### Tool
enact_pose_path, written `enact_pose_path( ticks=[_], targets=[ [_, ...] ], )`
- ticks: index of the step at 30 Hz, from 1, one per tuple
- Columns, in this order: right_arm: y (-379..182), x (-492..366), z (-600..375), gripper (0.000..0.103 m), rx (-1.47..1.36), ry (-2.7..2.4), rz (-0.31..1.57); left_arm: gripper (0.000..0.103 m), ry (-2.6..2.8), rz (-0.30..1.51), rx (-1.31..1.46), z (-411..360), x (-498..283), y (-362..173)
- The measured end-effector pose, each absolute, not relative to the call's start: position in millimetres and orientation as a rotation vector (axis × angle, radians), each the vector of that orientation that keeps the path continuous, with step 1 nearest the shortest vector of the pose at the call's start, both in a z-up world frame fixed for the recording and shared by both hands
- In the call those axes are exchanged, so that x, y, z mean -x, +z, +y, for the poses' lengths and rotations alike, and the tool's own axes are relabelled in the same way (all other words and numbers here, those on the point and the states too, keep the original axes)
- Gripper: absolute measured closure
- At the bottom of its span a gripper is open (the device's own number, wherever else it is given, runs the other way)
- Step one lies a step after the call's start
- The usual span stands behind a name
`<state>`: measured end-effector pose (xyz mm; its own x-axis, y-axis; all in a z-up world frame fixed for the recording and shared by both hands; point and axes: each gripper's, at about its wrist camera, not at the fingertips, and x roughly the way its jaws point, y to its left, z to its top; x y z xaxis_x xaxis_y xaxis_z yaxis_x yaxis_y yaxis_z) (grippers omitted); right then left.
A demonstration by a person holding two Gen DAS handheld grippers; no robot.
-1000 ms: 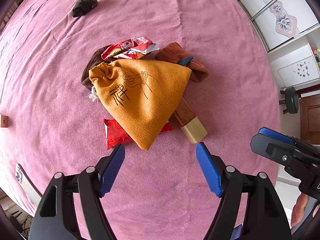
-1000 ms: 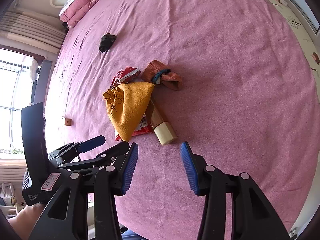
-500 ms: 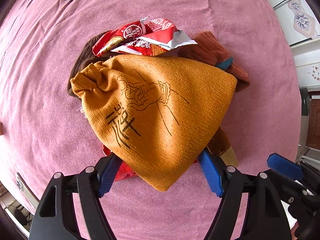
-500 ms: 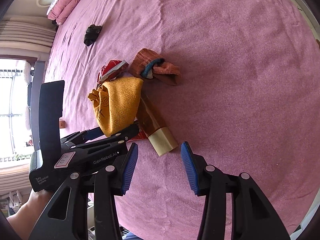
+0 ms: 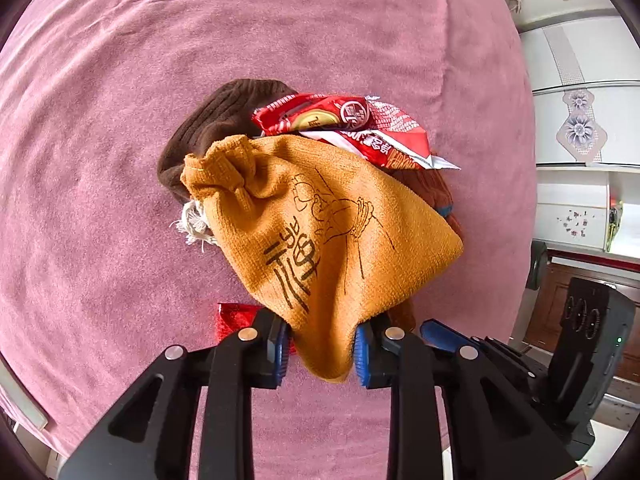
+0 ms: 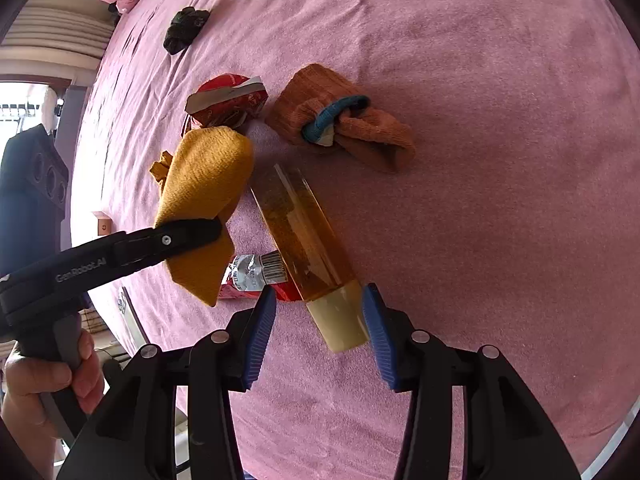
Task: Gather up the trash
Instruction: 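Grasp the yellow drawstring bag with the left tool while the right tool grasps the amber bottle, then carry the yellow bag and amber bottle over the yellow bin with both tools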
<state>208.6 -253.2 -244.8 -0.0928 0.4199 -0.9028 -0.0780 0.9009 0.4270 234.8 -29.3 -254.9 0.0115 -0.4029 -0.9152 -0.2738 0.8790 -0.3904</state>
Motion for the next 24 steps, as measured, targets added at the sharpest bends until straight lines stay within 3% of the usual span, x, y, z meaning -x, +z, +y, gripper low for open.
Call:
enact_pose_path(
  ticks=[11, 24],
  targets=[
    [-266.3, -217.6, -227.2, 0.064, -0.14, 0.391, 1.654, 0.078, -0.12, 1.565, 0.537, -22.5, -215.6, -233.4],
    [-228.2, -161.0, -287.5, 0.071, -0.407, 0.393, 1.653, 0.078, -0.191, 1.559, 0.467, -75.6, -174.8, -204.2]
  ],
)
